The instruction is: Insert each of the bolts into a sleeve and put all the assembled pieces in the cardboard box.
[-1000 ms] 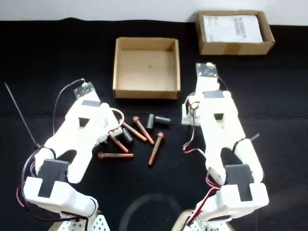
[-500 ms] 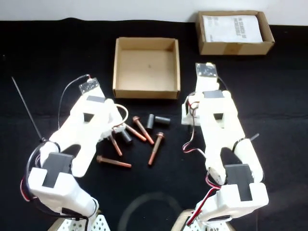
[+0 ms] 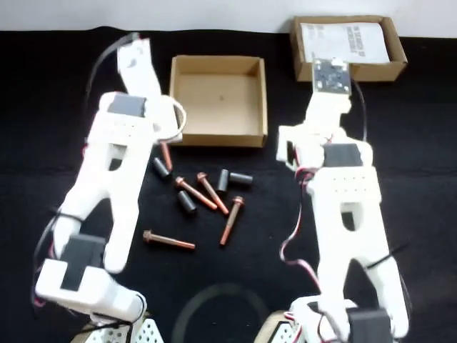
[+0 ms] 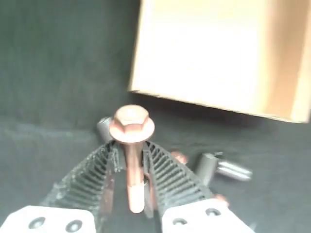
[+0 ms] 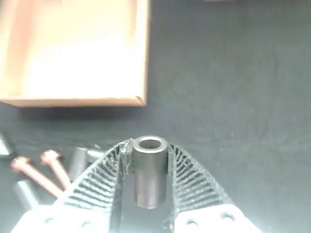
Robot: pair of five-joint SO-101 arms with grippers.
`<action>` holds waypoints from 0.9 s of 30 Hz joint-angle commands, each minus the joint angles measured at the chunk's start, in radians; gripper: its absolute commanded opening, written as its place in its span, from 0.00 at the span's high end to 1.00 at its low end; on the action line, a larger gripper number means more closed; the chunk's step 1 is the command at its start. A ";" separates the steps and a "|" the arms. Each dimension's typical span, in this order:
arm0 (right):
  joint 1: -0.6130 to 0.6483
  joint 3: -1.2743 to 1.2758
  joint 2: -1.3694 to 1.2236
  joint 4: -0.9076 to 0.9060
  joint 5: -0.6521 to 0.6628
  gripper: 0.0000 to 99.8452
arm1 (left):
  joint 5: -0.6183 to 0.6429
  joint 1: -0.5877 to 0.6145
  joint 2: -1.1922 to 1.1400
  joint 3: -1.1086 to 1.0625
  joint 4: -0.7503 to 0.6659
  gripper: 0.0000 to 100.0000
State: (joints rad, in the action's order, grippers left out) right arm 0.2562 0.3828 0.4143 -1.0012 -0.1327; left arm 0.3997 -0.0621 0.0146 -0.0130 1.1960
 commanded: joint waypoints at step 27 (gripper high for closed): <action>0.466 0.806 1.053 0.216 0.086 0.99 | 0.049 -0.306 0.766 -0.357 -0.196 0.99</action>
State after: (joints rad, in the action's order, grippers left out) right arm 0.6951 1.1546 1.3932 -0.8094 -0.0545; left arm 0.4427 -0.3475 0.7526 -0.3751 0.9751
